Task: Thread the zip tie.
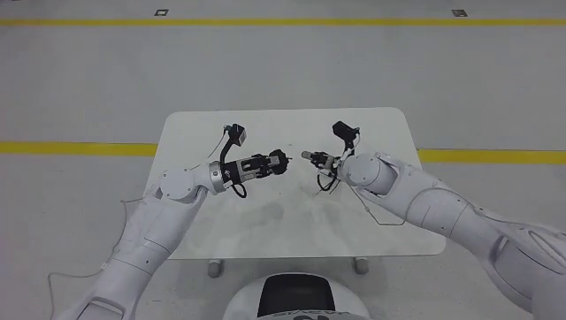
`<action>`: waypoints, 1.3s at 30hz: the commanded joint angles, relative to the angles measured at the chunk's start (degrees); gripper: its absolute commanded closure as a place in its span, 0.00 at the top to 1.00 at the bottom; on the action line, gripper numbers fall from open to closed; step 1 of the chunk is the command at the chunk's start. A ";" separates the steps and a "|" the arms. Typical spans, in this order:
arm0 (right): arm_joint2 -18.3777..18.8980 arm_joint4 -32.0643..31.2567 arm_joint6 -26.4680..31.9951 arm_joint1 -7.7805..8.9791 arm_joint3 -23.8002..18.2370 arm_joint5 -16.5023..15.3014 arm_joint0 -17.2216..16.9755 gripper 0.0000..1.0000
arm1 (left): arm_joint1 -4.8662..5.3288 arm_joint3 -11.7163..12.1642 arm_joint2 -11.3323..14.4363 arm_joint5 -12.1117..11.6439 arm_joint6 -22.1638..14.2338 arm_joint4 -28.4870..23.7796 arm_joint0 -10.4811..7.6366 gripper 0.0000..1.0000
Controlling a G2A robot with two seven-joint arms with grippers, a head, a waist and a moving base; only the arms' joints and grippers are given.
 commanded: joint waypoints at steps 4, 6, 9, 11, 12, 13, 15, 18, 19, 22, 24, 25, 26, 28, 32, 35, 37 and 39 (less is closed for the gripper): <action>0.00 0.15 1.54 1.53 -1.63 0.00 0.81 1.00 | 0.00 0.00 0.00 0.00 0.00 0.00 0.00 0.00; 0.00 0.37 2.03 1.94 -1.83 0.00 0.97 1.00 | 0.00 0.00 0.00 0.00 0.00 0.00 0.00 0.00; 0.00 0.69 2.96 2.43 -1.90 0.00 1.10 1.00 | 0.00 0.00 0.00 0.00 0.00 0.00 0.00 0.00; 0.00 0.37 4.62 2.65 -1.76 0.00 1.20 1.00 | 0.00 0.00 0.00 0.00 0.00 0.00 0.00 0.00; 0.00 0.23 5.38 2.70 -1.75 0.00 1.31 1.00 | 0.00 0.00 0.00 0.00 0.00 0.00 0.00 0.00; 0.00 0.23 5.38 2.70 -1.75 0.00 1.31 1.00 | 0.00 0.00 0.00 0.00 0.00 0.00 0.00 0.00; 0.00 0.23 5.38 2.70 -1.75 0.00 1.31 1.00 | 0.00 0.00 0.00 0.00 0.00 0.00 0.00 0.00; 0.00 0.23 5.38 2.70 -1.75 0.00 1.31 1.00 | 0.00 0.00 0.00 0.00 0.00 0.00 0.00 0.00; 0.00 0.23 5.38 2.70 -1.75 0.00 1.31 1.00 | 0.00 0.00 0.00 0.00 0.00 0.00 0.00 0.00; 0.42 -0.31 5.13 2.61 -1.81 0.00 0.27 1.00 | 0.00 0.00 0.00 0.00 0.00 0.00 0.00 0.00; 0.42 -0.97 5.60 2.39 -1.01 0.00 0.02 1.00 | 0.00 0.00 0.00 0.00 0.00 0.00 0.00 0.00; 0.34 -1.14 5.74 2.22 -0.73 0.00 0.08 1.00 | 0.00 0.00 0.00 0.00 0.00 0.00 0.00 0.00; 0.04 -1.23 6.33 2.02 -0.07 0.00 0.19 1.00 | 0.00 0.00 0.00 0.00 0.00 0.00 0.00 0.00; 0.00 -1.83 7.35 1.34 1.26 0.00 0.61 1.00 | 0.00 0.00 0.00 0.00 0.00 0.00 0.00 0.00; 0.00 -4.33 10.63 -0.54 4.87 0.00 1.31 1.00 | 0.00 0.00 0.00 0.00 0.00 0.00 0.00 0.00; 0.00 -6.87 13.05 -2.48 7.81 0.00 1.89 1.00 | 0.00 0.00 0.00 0.00 0.00 0.00 0.00 0.00; 0.00 -8.28 14.21 -3.76 9.39 0.00 2.28 1.00 | 0.00 0.00 0.00 0.00 0.00 0.00 0.00 0.00; 0.00 -10.14 15.93 -5.25 11.39 0.00 2.56 1.00 | 0.00 0.00 0.00 0.00 0.00 0.00 0.00 0.00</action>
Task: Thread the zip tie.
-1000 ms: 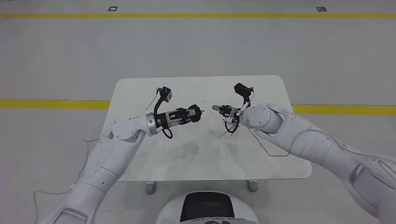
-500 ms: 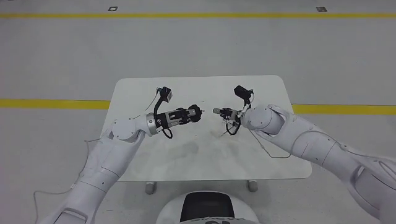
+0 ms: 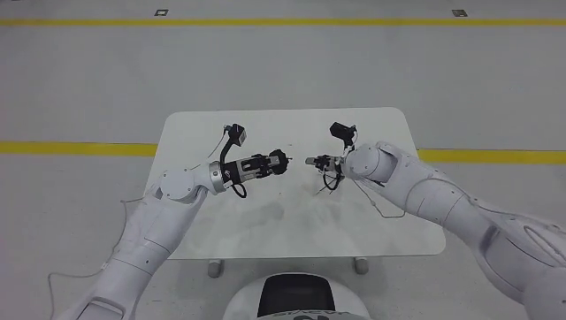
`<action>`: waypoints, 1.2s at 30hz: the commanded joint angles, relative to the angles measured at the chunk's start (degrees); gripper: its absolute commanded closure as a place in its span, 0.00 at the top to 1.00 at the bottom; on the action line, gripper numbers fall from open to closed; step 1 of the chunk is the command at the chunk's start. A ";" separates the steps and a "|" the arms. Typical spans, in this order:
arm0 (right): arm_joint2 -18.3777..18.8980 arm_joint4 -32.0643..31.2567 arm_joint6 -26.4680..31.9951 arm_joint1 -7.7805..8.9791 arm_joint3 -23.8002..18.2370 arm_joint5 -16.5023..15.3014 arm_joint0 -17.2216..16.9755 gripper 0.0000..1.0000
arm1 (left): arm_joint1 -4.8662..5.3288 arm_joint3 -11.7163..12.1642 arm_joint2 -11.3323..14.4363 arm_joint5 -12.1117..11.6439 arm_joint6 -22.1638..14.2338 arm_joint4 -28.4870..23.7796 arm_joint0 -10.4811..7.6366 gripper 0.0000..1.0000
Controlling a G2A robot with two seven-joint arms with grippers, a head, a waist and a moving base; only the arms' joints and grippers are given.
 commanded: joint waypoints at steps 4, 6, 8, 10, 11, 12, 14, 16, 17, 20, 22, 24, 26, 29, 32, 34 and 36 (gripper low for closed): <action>0.00 -4.68 4.46 -3.65 5.77 0.00 0.39 1.00 | 0.00 0.00 0.00 0.00 0.00 0.00 0.00 0.00; 0.00 -5.78 5.36 -5.45 8.48 0.00 0.68 1.00 | 0.00 0.00 0.00 0.00 0.00 0.00 0.00 0.00; 0.00 -6.73 5.94 -6.94 10.48 0.00 0.76 1.00 | 0.00 0.00 0.00 0.00 0.00 0.00 0.00 0.00; 0.00 -7.68 6.37 -8.55 12.84 0.00 0.93 1.00 | 0.00 0.00 0.00 0.00 0.00 0.00 0.00 0.00; 0.00 -8.01 6.47 -9.21 13.81 0.00 0.98 1.00 | 0.00 0.00 0.00 0.00 0.00 0.00 0.00 0.00; 0.00 -8.24 6.59 -10.05 14.96 0.00 1.05 1.00 | 0.00 0.00 0.00 0.00 0.00 0.00 0.00 0.00; 0.00 -8.81 6.92 -11.22 16.49 0.00 1.11 1.00 | 0.00 0.00 0.00 0.00 0.00 0.00 0.00 0.00; 0.00 -9.47 7.13 -12.45 18.22 0.00 1.20 1.00 | 0.00 0.00 0.00 0.00 0.00 0.00 0.00 0.00; 0.00 -9.74 7.27 -12.96 18.88 0.00 1.23 1.00 | 0.00 0.00 0.00 0.00 0.00 0.00 0.00 0.00; 0.00 -10.25 7.76 -14.46 20.85 0.00 1.46 1.00 | 0.00 0.00 0.00 0.00 0.00 0.00 0.00 0.00; 0.00 -10.57 7.93 -15.20 21.84 0.00 1.63 1.00 | 0.00 0.00 0.00 0.00 0.00 0.00 0.00 0.00; 0.00 -11.07 8.15 -15.94 22.58 0.00 1.70 1.00 | 0.00 0.00 0.00 0.00 0.00 0.00 0.00 0.00; 0.00 -11.14 8.15 -16.03 22.63 0.00 1.74 1.00 | 0.00 0.00 0.00 0.00 0.00 0.00 0.00 0.00; 0.00 -11.14 8.15 -16.03 22.63 0.00 1.74 1.00 | 0.00 0.00 0.00 0.00 0.00 0.00 0.00 0.00; 0.00 -11.14 8.15 -16.03 22.63 0.00 1.74 1.00 | 0.00 0.00 0.00 0.00 0.00 0.00 0.00 0.00; 0.00 -11.14 8.15 -16.03 22.63 0.00 1.74 1.00 | 0.00 0.00 0.00 0.00 0.00 0.00 0.00 0.00; 0.07 -11.67 6.95 -16.02 22.53 -0.02 1.25 1.00 | 0.00 0.00 0.00 0.00 0.00 0.00 0.00 0.00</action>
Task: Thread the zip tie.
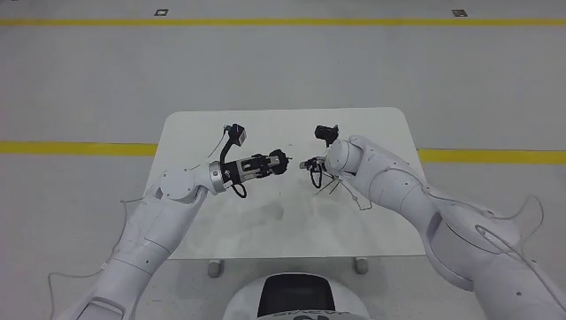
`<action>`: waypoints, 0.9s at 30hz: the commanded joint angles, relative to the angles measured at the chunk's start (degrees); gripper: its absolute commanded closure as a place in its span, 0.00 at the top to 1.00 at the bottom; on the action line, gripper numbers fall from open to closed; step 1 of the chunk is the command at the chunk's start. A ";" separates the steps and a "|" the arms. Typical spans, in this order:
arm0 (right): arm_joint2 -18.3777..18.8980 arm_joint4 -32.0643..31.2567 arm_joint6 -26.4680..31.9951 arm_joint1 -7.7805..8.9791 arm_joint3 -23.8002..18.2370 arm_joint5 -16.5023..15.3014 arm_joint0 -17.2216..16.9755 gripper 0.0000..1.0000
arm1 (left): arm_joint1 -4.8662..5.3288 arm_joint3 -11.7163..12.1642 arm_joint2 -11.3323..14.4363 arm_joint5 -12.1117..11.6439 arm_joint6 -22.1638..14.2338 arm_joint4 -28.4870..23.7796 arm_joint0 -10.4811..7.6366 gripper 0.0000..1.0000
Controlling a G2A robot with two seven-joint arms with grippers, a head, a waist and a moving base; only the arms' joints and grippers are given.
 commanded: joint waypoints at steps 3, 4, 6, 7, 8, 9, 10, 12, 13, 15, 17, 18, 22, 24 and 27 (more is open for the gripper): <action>0.61 -2.07 -2.13 0.25 -0.98 0.00 -1.04 1.00 | 0.00 0.00 0.00 0.00 0.00 0.00 0.00 0.00; 0.72 -2.67 -2.50 0.28 -1.05 0.00 -1.19 1.00 | 0.00 0.00 0.00 0.00 0.00 0.00 0.00 0.00; 1.02 -3.41 -2.48 0.33 -1.50 0.00 -1.49 1.00 | 0.00 0.00 0.00 0.00 0.00 0.00 0.00 0.00; 1.15 -4.05 -2.26 0.38 -1.96 0.00 -1.65 1.00 | 0.00 0.00 0.00 0.00 0.00 0.00 0.00 0.00; 1.28 -4.56 -2.33 0.45 -2.16 0.00 -1.77 1.00 | 0.00 0.00 0.00 0.00 0.00 0.00 0.00 0.00; 1.44 -5.00 -2.45 0.52 -2.25 0.00 -1.95 1.00 | 0.00 0.00 0.00 0.00 0.00 0.00 0.00 0.00; 1.64 -5.59 -2.53 0.58 -2.56 0.00 -2.18 1.00 | 0.00 0.00 0.00 0.00 0.00 0.00 0.00 0.00; 1.97 -6.43 -2.37 0.71 -3.08 0.00 -2.46 1.00 | 0.00 0.00 0.00 0.00 0.00 0.00 0.00 0.00; 2.20 -7.06 -2.21 0.82 -3.42 0.00 -2.61 1.00 | 0.00 0.00 0.00 0.00 0.00 0.00 0.00 0.00; 2.63 -7.95 -2.14 0.99 -3.95 0.00 -2.88 1.00 | 0.00 0.00 0.00 0.00 0.00 0.00 0.00 0.00; 3.29 -8.82 -2.20 1.25 -4.42 0.00 -3.27 1.00 | 0.00 0.00 0.00 0.00 0.00 0.00 0.00 0.00; 3.61 -9.14 -2.19 1.36 -4.64 0.00 -3.44 1.00 | 0.00 0.00 0.00 0.00 0.00 0.00 0.00 0.00; 5.16 -10.76 -2.70 2.09 -6.47 0.00 -4.36 1.00 | 0.00 0.00 0.00 0.00 0.00 0.00 0.00 0.00; 6.21 -11.65 -2.97 2.69 -7.46 0.00 -4.96 1.00 | 0.00 0.00 0.00 0.00 0.00 0.00 0.00 0.00; 7.84 -13.00 -2.95 3.72 -9.50 0.00 -5.99 1.00 | 0.00 0.00 0.00 0.00 0.00 0.00 0.00 0.00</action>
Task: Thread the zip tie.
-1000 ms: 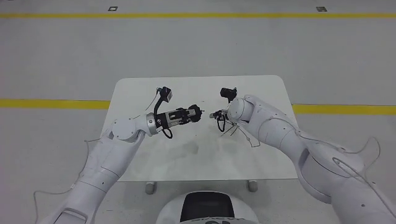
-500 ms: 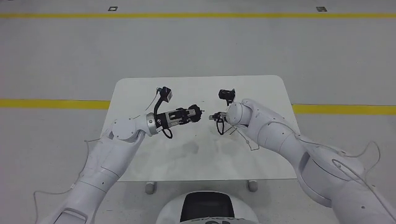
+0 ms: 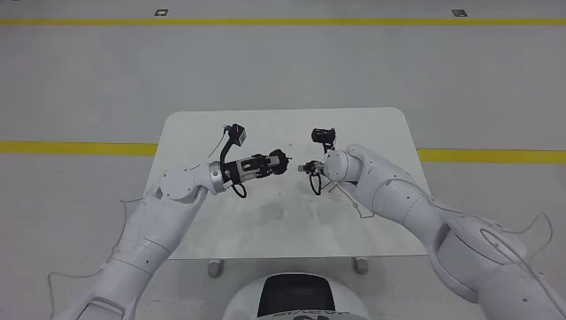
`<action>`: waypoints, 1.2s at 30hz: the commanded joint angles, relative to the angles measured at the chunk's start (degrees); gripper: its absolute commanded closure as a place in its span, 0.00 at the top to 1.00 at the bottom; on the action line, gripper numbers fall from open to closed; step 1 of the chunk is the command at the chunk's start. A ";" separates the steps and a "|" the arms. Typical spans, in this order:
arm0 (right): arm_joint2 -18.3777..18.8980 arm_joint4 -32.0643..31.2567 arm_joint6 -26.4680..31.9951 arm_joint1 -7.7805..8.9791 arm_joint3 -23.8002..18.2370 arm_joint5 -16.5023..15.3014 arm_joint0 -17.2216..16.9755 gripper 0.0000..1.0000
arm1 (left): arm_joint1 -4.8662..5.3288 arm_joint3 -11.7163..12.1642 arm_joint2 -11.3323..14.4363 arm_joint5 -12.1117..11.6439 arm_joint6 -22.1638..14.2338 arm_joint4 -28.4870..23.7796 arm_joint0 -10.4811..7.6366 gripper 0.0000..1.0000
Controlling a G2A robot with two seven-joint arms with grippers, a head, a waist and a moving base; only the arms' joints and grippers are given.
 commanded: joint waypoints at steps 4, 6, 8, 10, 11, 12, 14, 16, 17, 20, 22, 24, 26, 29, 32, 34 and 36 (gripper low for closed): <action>3.00 -2.55 0.32 2.01 -3.93 0.00 -2.05 1.00 | 0.00 0.00 0.00 0.00 0.00 0.00 0.00 0.00; 4.21 -3.63 0.77 2.80 -5.54 0.00 -2.90 1.00 | 0.00 0.00 0.00 0.00 0.00 0.00 0.00 0.00; 5.70 -5.06 1.29 3.69 -7.42 0.00 -3.96 1.00 | 0.00 0.00 0.00 0.00 0.00 0.00 0.00 0.00; 7.06 -6.36 1.73 4.43 -9.12 0.00 -4.98 1.00 | 0.00 0.00 0.00 0.00 0.00 0.00 0.00 0.00; 8.01 -7.29 2.04 4.90 -10.24 0.00 -5.70 1.00 | 0.00 0.00 0.00 0.00 0.00 0.00 0.00 0.00; 8.74 -8.01 2.27 5.24 -11.09 0.00 -6.27 1.00 | 0.00 0.00 0.00 0.00 0.00 0.00 0.00 0.00; 10.53 -9.71 3.06 5.96 -12.97 0.00 -7.61 1.00 | 0.00 0.00 0.00 0.00 0.00 0.00 0.00 0.00; 11.76 -11.11 3.90 6.42 -14.36 0.00 -8.54 1.00 | 0.00 -0.05 0.01 0.09 0.31 0.00 0.06 0.00; 11.76 -11.11 3.90 6.42 -14.36 0.00 -8.54 1.00 | 0.03 -0.50 0.03 0.41 1.20 0.11 0.29 0.00; 11.76 -11.11 3.90 6.42 -14.36 0.00 -8.54 1.00 | 0.43 -1.05 -0.97 0.65 1.16 -0.20 0.82 0.00; 11.76 -11.11 3.90 6.42 -14.36 0.00 -8.54 1.00 | 0.83 -1.31 -2.34 0.49 0.99 -1.02 1.46 0.00; 11.76 -11.11 3.90 6.42 -14.36 0.00 -8.54 1.00 | 1.28 -1.64 -3.75 0.29 0.72 -1.37 2.16 0.00; 11.76 -11.11 3.90 6.42 -14.36 0.00 -8.54 1.00 | 1.65 -1.76 -5.05 0.17 0.56 -2.11 2.81 0.00; 11.76 -11.11 3.90 6.42 -14.36 0.00 -8.54 1.00 | 2.20 -1.89 -6.85 0.11 0.22 -2.84 3.66 0.00; 11.76 -11.11 3.90 6.42 -14.36 0.00 -8.54 1.00 | 2.63 -1.69 -8.54 0.00 0.40 -4.06 4.31 0.00; 11.76 -11.11 3.90 6.42 -14.36 0.00 -8.54 1.00 | 2.85 -1.54 -9.72 0.00 0.66 -5.34 4.61 0.00; 11.76 -11.11 3.90 6.42 -14.36 0.00 -8.54 1.00 | 3.00 -1.57 -10.41 0.00 0.42 -6.28 4.75 0.00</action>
